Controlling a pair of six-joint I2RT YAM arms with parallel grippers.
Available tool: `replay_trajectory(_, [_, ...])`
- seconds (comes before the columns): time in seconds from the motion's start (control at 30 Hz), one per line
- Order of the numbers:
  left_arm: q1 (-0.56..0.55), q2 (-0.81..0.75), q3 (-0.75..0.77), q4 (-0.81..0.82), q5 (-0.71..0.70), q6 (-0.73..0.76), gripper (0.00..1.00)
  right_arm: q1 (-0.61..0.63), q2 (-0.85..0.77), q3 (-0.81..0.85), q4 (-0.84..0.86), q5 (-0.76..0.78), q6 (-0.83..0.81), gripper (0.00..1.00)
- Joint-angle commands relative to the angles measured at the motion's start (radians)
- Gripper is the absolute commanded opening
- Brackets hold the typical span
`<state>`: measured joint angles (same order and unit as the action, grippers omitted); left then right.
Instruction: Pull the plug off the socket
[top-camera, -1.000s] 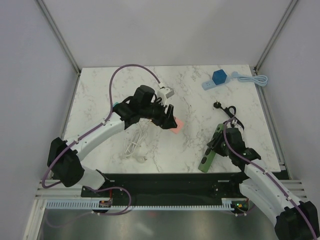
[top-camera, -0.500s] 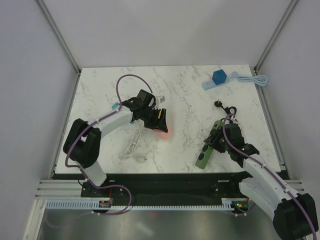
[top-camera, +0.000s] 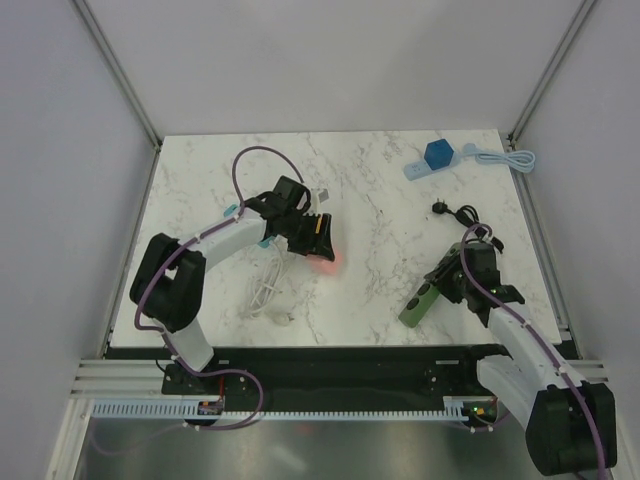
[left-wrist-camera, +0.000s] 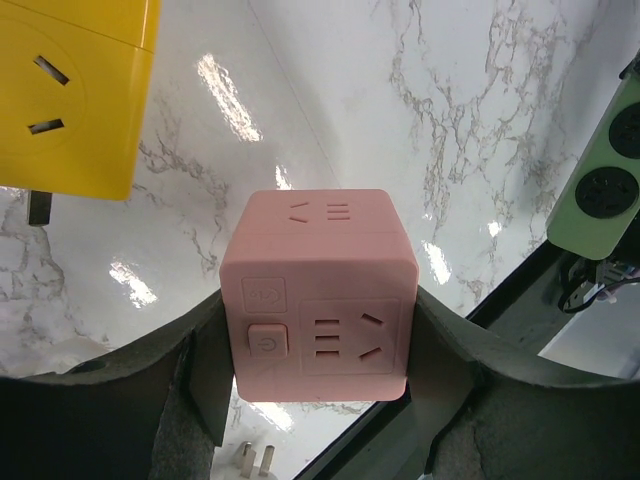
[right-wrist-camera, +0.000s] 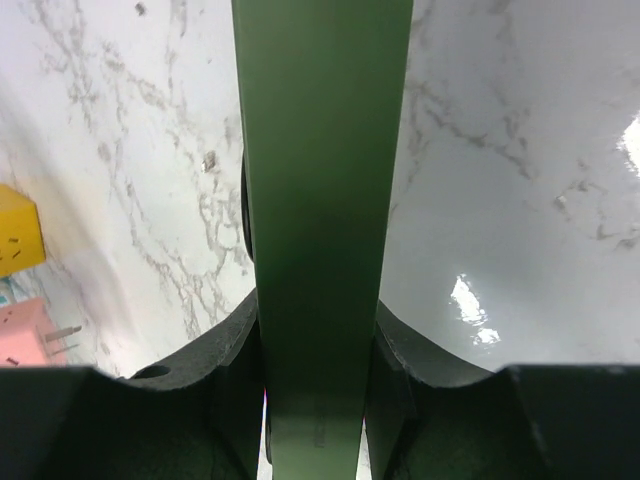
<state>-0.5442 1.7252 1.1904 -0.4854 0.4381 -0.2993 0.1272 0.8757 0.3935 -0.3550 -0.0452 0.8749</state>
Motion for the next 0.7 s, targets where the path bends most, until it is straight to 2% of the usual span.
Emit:
replay_trajectory(0.0, [0.010,-0.010,0.046,0.002,-0.009,0.019,0.62,-0.055,0.031,0.051,0.034,-0.001,-0.008,0.00])
replay_trajectory(0.13, [0.015,-0.004,0.043,0.002,-0.013,0.015,0.70,-0.096,0.089,0.103,0.010,-0.007,-0.053,0.00])
replay_trajectory(0.23, [0.016,0.005,0.043,0.001,-0.015,0.009,0.90,-0.116,0.109,0.125,-0.001,-0.007,-0.065,0.00])
replay_trajectory(0.5, [0.018,-0.033,0.064,-0.018,-0.038,0.005,0.96,-0.172,0.167,0.163,-0.012,0.031,-0.073,0.00])
replay_trajectory(0.67, [0.018,-0.122,0.095,-0.022,0.131,0.009,0.94,-0.261,0.209,0.199,-0.064,0.080,-0.094,0.00])
